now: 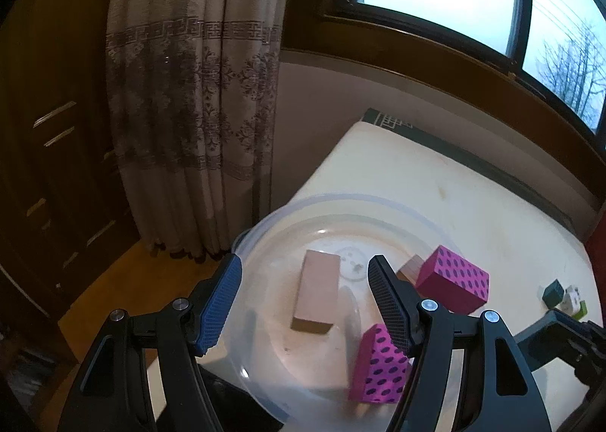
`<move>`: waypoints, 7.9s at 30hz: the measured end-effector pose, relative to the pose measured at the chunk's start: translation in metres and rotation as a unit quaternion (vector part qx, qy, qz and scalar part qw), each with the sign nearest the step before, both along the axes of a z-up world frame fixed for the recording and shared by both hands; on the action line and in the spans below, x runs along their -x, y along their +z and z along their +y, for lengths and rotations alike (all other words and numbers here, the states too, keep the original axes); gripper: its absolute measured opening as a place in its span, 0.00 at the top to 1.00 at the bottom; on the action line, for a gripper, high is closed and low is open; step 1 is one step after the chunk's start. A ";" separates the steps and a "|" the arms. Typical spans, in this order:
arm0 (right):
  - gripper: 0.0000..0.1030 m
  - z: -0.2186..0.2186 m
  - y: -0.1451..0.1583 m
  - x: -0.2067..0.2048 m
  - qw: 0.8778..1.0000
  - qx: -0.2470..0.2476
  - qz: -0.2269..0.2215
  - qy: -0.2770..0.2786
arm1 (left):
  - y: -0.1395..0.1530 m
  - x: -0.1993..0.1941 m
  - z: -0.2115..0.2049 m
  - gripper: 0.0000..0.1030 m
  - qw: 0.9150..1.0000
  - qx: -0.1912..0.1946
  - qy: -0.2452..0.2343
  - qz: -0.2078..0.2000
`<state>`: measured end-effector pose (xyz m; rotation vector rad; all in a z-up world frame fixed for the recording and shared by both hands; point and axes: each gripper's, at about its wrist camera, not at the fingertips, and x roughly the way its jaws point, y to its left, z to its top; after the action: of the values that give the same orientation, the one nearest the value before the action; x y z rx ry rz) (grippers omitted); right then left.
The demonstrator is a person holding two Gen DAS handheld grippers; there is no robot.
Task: Organize rigid objects
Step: 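Lower the teal checkered brick into the clear bowl and open the right tool, then move both open tools back toward the remaining blocks, then grasp the green cube with the right tool while the left tool grasps the teal patterned cube, then carry the teal patterned cube into the clear bowl and release with the left tool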
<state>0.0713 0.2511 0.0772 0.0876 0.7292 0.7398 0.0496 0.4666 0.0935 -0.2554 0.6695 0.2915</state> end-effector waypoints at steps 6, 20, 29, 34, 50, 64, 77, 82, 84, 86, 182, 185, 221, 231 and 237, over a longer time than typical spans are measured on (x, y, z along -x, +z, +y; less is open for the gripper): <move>0.70 0.031 0.005 -0.008 1.000 0.000 0.003 0.019 | 0.003 0.005 0.011 0.29 1.000 0.010 0.009 -0.007; 0.62 0.080 -0.005 -0.026 0.992 -0.045 0.084 0.077 | 0.006 0.013 0.030 0.29 0.999 0.026 0.039 -0.018; 0.60 0.062 -0.011 -0.026 0.998 -0.016 0.056 0.019 | 0.007 0.016 0.034 0.29 0.998 0.030 0.042 -0.019; 0.56 0.052 -0.014 -0.020 0.999 -0.004 0.045 -0.002 | 0.009 0.016 0.032 0.29 0.999 0.029 0.041 -0.018; 0.40 0.011 -0.016 -0.005 0.997 0.001 0.019 -0.075 | 0.009 0.009 0.014 0.28 1.000 0.021 0.019 -0.014; 0.36 -0.026 -0.032 -0.014 0.990 -0.002 0.039 -0.133 | 0.009 0.007 -0.004 0.29 1.000 0.012 -0.002 -0.008; 0.36 -0.062 -0.045 -0.015 0.982 -0.001 0.050 -0.179 | 0.003 0.002 -0.032 0.29 0.999 -0.001 -0.033 0.007; 0.36 -0.079 -0.047 -0.011 0.979 0.006 0.044 -0.201 | 0.001 0.001 -0.043 0.29 0.999 -0.002 -0.047 0.012; 0.36 -0.088 -0.049 -0.011 0.976 0.007 0.045 -0.211 | 0.000 0.000 -0.048 0.29 0.998 -0.002 -0.053 0.014; 0.36 -0.098 -0.051 -0.011 0.974 0.007 0.047 -0.223 | -0.001 -0.001 -0.054 0.29 0.998 -0.003 -0.060 0.017; 0.64 -0.291 -0.062 -0.039 0.929 0.046 0.047 -0.363 | -0.058 -0.151 -0.343 0.68 0.942 -0.031 -0.317 0.100; 0.64 -0.290 -0.062 -0.040 0.930 0.045 0.045 -0.363 | -0.058 -0.149 -0.342 0.70 0.945 -0.025 -0.312 0.097; 0.67 -0.280 -0.061 -0.039 0.932 0.064 0.040 -0.355 | 0.002 -0.051 -0.209 0.70 0.984 -0.045 -0.168 0.026; 0.67 -0.279 -0.060 -0.035 0.932 0.058 0.033 -0.356 | 0.004 -0.031 -0.152 0.70 0.992 -0.062 -0.101 0.030; 0.67 -0.280 -0.059 -0.031 0.932 0.055 0.032 -0.358 | 0.000 -0.026 -0.129 0.70 0.995 -0.064 -0.069 0.037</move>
<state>0.1024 -0.0291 0.0178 0.2602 0.7309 -0.0027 0.0757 0.3378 0.0933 -0.0759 0.7356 0.2119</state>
